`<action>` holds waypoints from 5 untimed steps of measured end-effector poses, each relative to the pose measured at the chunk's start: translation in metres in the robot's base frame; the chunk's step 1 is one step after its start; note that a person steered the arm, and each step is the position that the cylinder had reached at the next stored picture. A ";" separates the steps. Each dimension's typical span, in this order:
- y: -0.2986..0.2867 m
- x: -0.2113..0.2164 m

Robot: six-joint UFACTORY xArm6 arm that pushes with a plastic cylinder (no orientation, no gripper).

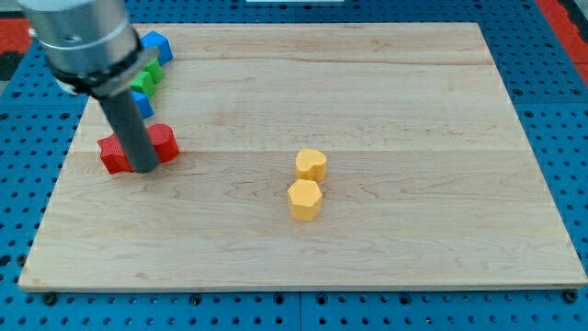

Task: Move the red circle to the center

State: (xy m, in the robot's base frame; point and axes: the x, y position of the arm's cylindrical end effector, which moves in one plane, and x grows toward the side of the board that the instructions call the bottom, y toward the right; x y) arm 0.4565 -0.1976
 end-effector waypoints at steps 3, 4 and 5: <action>0.079 -0.021; 0.011 0.001; 0.049 0.034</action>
State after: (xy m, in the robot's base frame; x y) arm 0.4910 -0.1489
